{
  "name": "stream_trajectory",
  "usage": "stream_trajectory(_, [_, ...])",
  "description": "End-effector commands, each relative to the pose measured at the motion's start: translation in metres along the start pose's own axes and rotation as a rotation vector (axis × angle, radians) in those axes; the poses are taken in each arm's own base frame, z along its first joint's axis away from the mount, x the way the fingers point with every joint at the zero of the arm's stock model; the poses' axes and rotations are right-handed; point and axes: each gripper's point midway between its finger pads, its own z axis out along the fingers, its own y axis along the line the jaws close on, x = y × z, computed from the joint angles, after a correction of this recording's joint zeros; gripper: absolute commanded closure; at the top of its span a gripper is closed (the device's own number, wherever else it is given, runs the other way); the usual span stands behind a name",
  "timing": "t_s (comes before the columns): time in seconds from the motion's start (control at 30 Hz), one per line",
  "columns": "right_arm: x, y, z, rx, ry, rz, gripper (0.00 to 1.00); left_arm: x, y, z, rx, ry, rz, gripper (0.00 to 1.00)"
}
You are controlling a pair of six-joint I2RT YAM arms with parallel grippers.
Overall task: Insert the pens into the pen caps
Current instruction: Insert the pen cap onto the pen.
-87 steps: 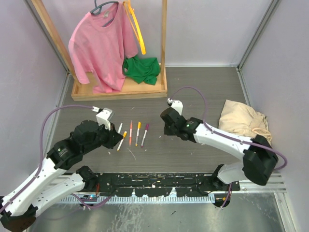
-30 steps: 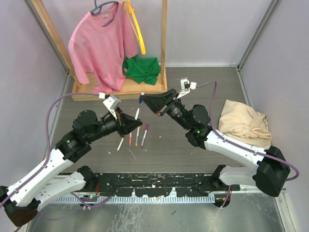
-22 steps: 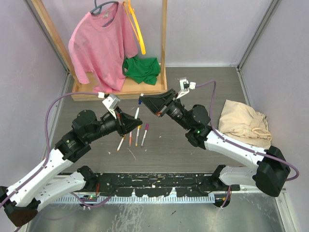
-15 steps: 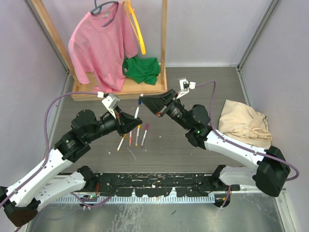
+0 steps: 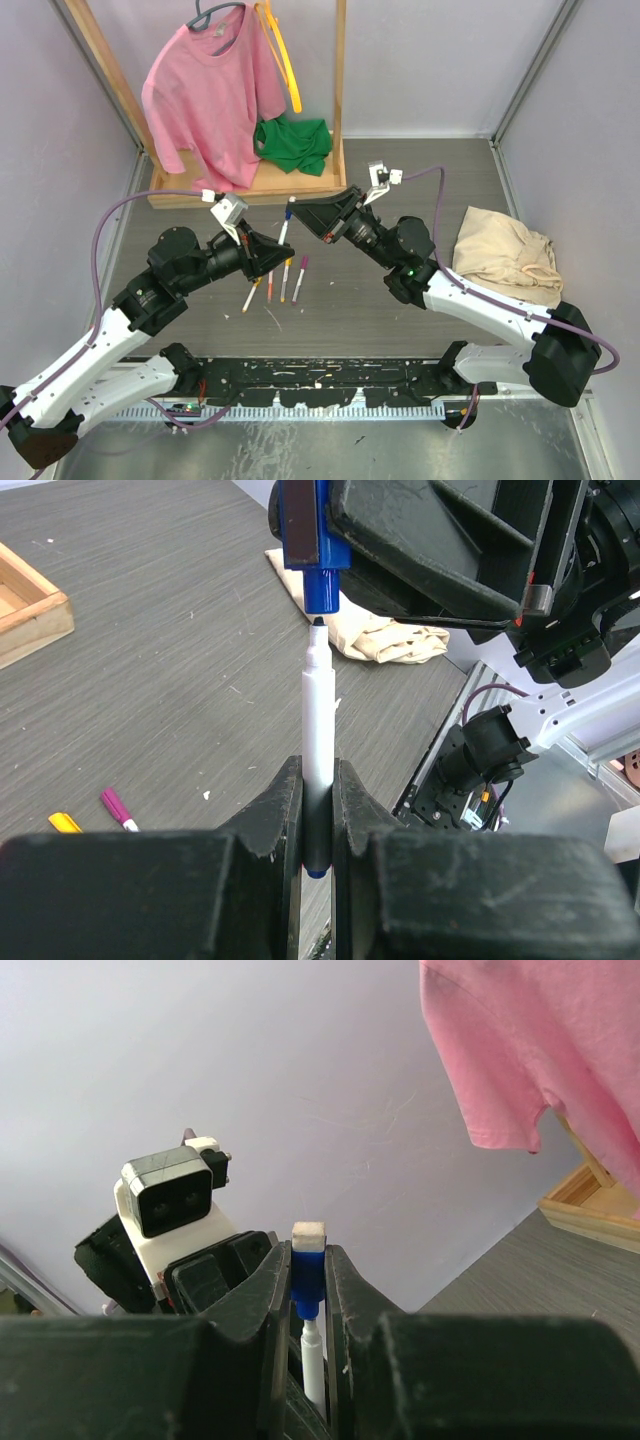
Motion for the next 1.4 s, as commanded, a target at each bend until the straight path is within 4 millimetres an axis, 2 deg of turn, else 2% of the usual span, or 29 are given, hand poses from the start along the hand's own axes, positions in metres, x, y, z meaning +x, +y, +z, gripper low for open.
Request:
stream_trajectory(0.0, [-0.014,0.021,0.003,-0.069,-0.035,0.001,1.0,-0.037,-0.014,-0.006,0.037,-0.112,0.037,1.0])
stream_trajectory(0.67, [0.001,0.013,-0.001,-0.062,0.004,0.031,1.0,-0.038,-0.014,-0.005,0.035,-0.119,0.032,1.0])
stream_trajectory(1.03, [0.017,0.011,-0.005,-0.061,0.041,0.059,1.0,-0.042,-0.012,-0.006,0.018,-0.139,0.029,1.0])
stream_trajectory(1.2, [0.032,0.011,-0.008,-0.055,0.072,0.088,1.0,-0.051,-0.011,-0.007,0.001,-0.166,0.02,1.0])
stream_trajectory(1.37, [0.055,0.007,-0.014,-0.012,0.136,0.106,1.0,-0.078,-0.019,-0.012,0.004,-0.235,0.02,1.0])
